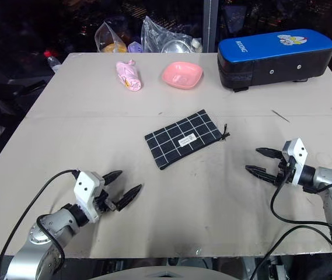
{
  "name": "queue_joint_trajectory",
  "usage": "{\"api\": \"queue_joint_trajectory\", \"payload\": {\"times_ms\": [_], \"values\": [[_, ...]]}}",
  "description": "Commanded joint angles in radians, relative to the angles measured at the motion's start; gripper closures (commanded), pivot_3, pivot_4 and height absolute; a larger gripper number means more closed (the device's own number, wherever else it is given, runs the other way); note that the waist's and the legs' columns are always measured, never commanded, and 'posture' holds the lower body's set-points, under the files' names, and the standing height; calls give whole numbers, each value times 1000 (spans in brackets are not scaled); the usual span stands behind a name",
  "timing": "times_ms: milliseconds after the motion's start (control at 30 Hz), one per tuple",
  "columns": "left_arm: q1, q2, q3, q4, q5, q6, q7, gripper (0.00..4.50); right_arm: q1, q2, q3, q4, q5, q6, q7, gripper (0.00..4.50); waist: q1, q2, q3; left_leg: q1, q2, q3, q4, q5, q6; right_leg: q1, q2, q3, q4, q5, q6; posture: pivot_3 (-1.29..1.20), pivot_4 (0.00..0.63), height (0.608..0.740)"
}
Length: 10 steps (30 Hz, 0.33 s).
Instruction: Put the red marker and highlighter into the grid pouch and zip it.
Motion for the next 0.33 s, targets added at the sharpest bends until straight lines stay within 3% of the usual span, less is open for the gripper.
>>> {"api": "queue_joint_trajectory", "payload": {"times_ms": [33,333], "values": [[23,1,13,-52,8,-30,-4,0,-31,-20,-26,51,17,-35,56,40,5,0,0,0,0,0,0,0,0,0,0,0,0,0,0,0,150,726],[14,8,-2,-44,54,-70,-8,0,-49,-11,-11,126,-11,-115,93,40,7,0,0,0,0,0,0,0,0,0,-1,-1,-1,0,0,0,150,726]]}}
